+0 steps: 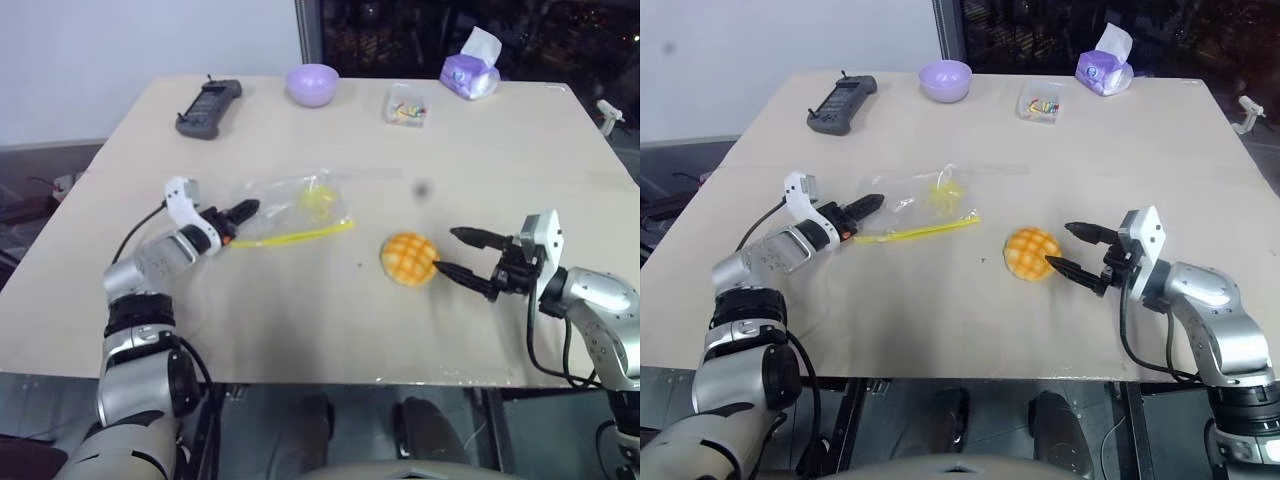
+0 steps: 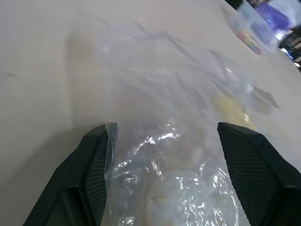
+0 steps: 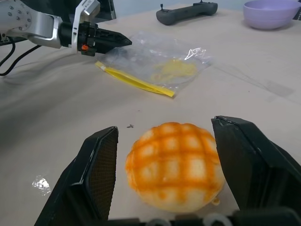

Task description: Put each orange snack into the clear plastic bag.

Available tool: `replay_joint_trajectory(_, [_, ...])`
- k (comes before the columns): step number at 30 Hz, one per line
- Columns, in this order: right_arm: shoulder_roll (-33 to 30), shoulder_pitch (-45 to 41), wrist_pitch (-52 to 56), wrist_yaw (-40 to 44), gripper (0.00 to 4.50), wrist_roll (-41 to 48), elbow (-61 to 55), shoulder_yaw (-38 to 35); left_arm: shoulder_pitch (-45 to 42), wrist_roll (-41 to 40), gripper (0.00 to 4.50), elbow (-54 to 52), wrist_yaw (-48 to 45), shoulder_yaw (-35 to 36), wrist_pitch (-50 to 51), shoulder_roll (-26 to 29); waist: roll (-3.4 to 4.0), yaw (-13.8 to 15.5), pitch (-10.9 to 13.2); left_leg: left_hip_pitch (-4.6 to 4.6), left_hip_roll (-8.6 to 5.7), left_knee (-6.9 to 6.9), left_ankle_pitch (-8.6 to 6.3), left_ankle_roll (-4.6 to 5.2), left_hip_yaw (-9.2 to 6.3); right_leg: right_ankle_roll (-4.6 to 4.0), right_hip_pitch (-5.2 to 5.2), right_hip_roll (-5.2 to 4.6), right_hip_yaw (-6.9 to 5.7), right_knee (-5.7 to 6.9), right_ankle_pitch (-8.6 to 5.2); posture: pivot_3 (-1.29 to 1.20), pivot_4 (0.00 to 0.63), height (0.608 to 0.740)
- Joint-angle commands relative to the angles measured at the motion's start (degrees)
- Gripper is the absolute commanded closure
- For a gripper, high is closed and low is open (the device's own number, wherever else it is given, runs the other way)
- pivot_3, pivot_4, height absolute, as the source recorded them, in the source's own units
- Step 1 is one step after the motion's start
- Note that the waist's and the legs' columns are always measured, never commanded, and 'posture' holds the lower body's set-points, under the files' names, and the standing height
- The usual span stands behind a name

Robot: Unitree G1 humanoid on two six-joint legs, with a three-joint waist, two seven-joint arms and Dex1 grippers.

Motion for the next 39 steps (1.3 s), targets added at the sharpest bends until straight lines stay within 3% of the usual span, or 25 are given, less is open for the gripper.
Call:
replay_joint_trajectory(1, [0.2, 0.0, -1.1, -0.7, 0.97, 0.0, -2.3, -0.6, 1.0, 0.1, 1.97, 1.2, -1.6, -2.8, 4.7, -2.0, 0.0, 0.0, 0.0, 0.0, 0.0, 0.01, 0.0, 0.0, 0.0, 0.0, 0.0, 0.0, 0.0, 0.0, 0.0, 0.0, 0.15, 0.74])
replay_joint_trajectory(7, [0.7, -0.3, -1.4, -1.1, 0.97, -0.6, -2.2, -0.2, 0.7, -0.8, 4.4, 0.3, -1.6, -1.6, 7.0, -2.9, -0.01, -0.1, 0.0, -0.02, 0.0, 0.04, 0.0, 0.0, -0.01, 0.0, 0.0, 0.0, 0.0, 0.01, 0.0, 0.0, 0.15, 0.74])
replay_joint_trajectory(12, [1.3, -1.1, -1.8, -2.1, 0.97, -2.4, -2.2, 1.4, 1.0, -4.2, 4.4, -2.4, -2.0, 0.7, 10.3, -4.0, -0.01, -0.2, 0.0, -0.01, 0.01, 0.03, 0.0, 0.0, -0.01, 0.0, -0.01, 0.01, 0.0, 0.03, 0.0, 0.0, 0.15, 0.74])
replay_joint_trajectory(16, [3.0, -4.6, -5.1, -5.8, 0.97, -10.5, -0.6, 6.4, 1.6, -11.6, 4.4, -8.9, -1.1, 5.4, 18.8, -6.2, -0.03, -0.3, 0.0, -0.05, 0.0, 0.05, 0.0, 0.0, -0.01, 0.01, -0.03, -0.01, 0.01, 0.02, 0.0, 0.0, 0.15, 0.74])
replay_joint_trajectory(23, [9.5, -12.2, -9.2, -9.4, 0.97, -20.7, 3.3, 16.8, 4.0, -23.8, 4.4, -19.5, 9.0, 13.8, 32.4, -13.1, -0.1, -1.2, 0.1, -0.08, 0.05, 0.06, 0.02, -0.04, -0.05, 0.0, -0.08, 0.02, 0.0, 0.03, 0.0, 0.0, 0.15, 0.74])
replay_joint_trajectory(27, [11.2, -13.3, -10.2, -9.2, 2.18, -22.0, 5.8, 18.2, 4.0, -28.0, 4.5, -22.0, 16.5, 18.4, 33.9, -16.4, -0.13, -1.3, 0.1, -0.1, 0.03, 0.06, 0.14, -0.25, -0.05, 0.0, -0.08, -0.01, 0.0, 0.01, 0.0, 0.0, 0.15, 0.74])
replay_joint_trajectory(31, [12.4, -15.3, -10.7, -10.3, 4.38, -26.0, 10.5, 20.5, 3.4, -34.3, 4.5, -24.7, 24.7, 22.9, 34.7, -19.8, -0.14, -1.4, 0.1, -0.09, 0.03, 0.06, 0.14, -0.25, -0.04, 0.0, -0.08, -0.03, 0.02, 0.01, 0.01, 0.0, 0.15, 0.74])
replay_joint_trajectory(39, [15.2, -21.1, -12.9, -13.8, 4.38, -33.2, 19.7, 23.5, 5.8, -46.4, 4.5, -28.4, 36.0, 25.2, 34.1, -23.1, -0.14, -1.6, 0.1, -0.09, 0.02, 0.06, 0.15, -0.28, -0.01, 0.0, -0.09, -0.03, 0.05, 0.01, 0.01, 0.0, 0.15, 0.74])
